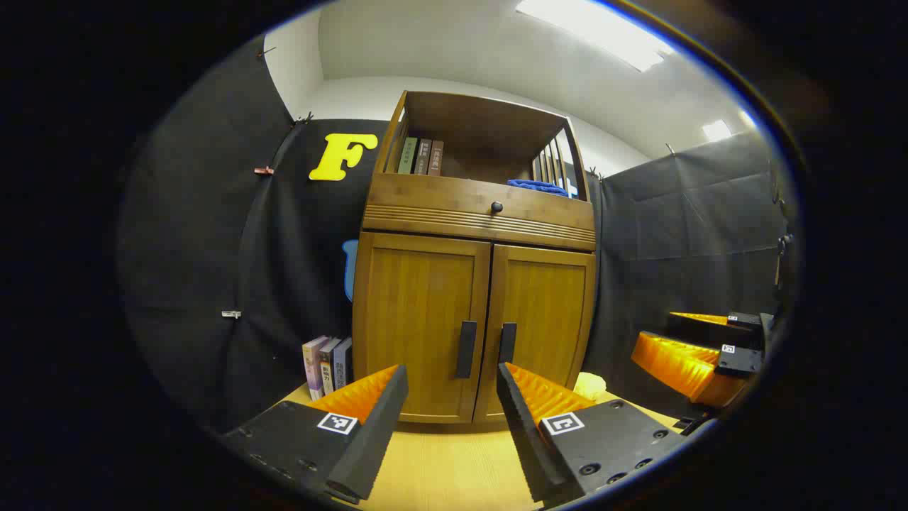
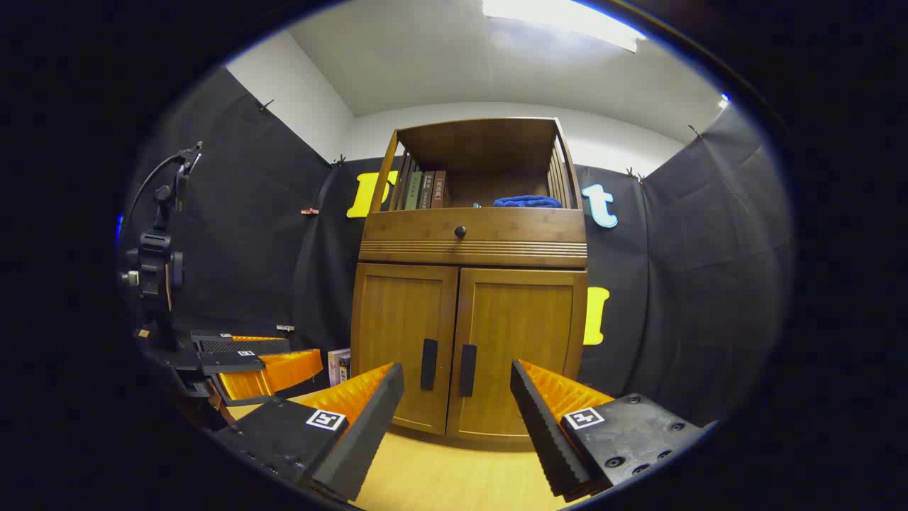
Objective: Open the right door of the double-door shoe cabinet with the right hand, and open the left door with the left hand.
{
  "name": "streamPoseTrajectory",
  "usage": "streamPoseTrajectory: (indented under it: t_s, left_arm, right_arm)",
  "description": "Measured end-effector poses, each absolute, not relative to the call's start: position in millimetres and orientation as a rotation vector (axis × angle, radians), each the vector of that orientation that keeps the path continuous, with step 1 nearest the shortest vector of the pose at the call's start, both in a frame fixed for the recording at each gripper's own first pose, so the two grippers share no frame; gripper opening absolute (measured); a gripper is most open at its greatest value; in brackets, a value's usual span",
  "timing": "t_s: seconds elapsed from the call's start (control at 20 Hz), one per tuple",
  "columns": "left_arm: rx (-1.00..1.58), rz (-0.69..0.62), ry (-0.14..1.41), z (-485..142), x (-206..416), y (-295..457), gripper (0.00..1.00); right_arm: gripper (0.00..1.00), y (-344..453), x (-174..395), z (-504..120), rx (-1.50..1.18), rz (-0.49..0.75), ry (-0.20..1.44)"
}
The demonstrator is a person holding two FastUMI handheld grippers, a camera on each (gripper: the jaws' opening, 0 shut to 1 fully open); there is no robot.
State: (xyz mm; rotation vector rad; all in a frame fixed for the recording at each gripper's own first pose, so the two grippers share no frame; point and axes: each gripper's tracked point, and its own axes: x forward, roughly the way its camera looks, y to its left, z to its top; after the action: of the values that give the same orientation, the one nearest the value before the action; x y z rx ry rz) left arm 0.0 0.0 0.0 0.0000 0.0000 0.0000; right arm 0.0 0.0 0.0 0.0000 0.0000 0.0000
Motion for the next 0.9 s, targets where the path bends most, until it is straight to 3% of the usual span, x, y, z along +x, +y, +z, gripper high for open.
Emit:
streamPoseTrajectory:
  t_s: [0.9]
  left_arm:
    - [-0.02,-0.022,0.012,-10,23,9,0.8]
  right_arm:
    - [0.96,-2,24,-17,0.012,-0.008,0.039]
